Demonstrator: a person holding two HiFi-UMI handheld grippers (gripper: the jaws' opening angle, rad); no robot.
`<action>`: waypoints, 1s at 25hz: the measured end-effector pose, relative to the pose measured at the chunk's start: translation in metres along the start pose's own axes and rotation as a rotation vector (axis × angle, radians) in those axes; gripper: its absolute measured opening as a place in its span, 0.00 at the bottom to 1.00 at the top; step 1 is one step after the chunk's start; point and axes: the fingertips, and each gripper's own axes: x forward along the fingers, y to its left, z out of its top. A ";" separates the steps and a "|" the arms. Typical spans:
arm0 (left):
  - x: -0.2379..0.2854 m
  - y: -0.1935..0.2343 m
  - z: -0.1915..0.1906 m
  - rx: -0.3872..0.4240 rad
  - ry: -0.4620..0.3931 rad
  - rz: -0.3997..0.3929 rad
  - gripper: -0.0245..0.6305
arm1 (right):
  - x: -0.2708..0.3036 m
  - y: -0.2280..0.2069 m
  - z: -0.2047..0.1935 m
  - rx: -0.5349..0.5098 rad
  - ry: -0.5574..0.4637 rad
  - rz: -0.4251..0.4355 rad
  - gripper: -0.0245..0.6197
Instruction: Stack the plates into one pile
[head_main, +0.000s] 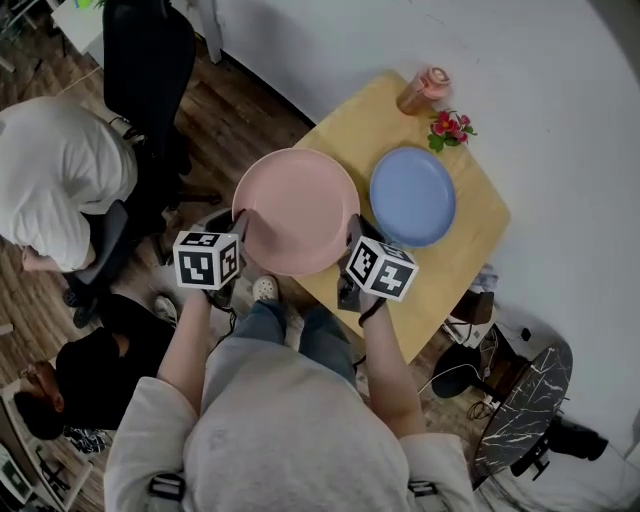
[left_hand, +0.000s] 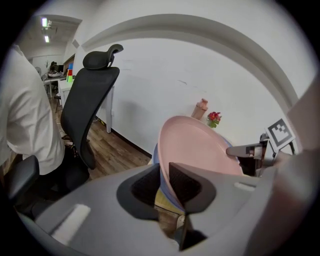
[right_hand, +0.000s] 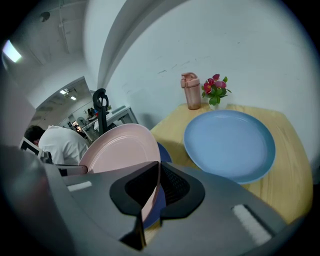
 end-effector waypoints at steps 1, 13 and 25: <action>0.003 0.001 0.000 0.007 0.008 -0.005 0.22 | 0.002 -0.001 -0.003 0.005 0.003 -0.011 0.06; 0.026 0.004 -0.009 0.048 0.074 -0.050 0.23 | 0.012 -0.013 -0.021 0.017 0.035 -0.107 0.07; 0.031 -0.001 -0.004 0.093 0.033 -0.101 0.30 | 0.020 -0.013 -0.028 -0.042 0.052 -0.149 0.07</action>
